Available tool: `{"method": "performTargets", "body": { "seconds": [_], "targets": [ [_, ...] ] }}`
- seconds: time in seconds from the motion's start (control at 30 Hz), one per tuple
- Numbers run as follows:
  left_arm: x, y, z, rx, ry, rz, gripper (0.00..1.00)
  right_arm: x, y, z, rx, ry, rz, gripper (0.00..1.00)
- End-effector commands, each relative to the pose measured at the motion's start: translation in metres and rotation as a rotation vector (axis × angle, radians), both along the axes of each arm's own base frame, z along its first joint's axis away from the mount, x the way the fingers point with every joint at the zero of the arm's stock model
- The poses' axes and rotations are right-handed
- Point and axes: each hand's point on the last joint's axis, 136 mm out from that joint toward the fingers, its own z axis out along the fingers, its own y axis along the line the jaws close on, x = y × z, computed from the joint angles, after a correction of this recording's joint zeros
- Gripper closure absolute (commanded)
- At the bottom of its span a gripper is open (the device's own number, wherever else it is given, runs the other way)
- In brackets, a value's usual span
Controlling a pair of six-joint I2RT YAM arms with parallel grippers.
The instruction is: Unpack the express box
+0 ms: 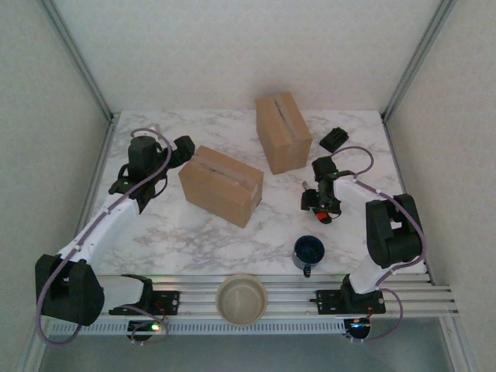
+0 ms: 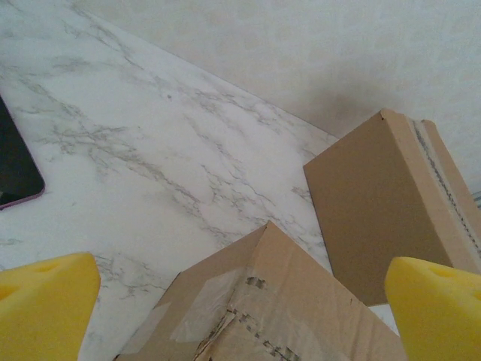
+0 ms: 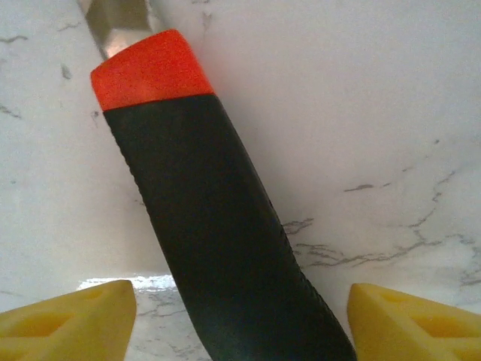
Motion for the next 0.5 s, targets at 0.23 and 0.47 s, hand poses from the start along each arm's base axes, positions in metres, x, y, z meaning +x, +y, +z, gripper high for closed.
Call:
{"method": "performTargets", "body": {
  "seconds": [0.23, 0.47],
  "targets": [
    [-0.002, 0.004, 0.003, 0.006, 0.0, 0.008, 0.03, -0.018, 0.0, 0.002, 0.052, 0.032, -0.084, 0.42],
    [-0.005, 0.005, 0.008, 0.006, -0.009, 0.004, 0.03, -0.02, 0.002, -0.01, 0.048, 0.063, -0.109, 0.55]
  ]
}}
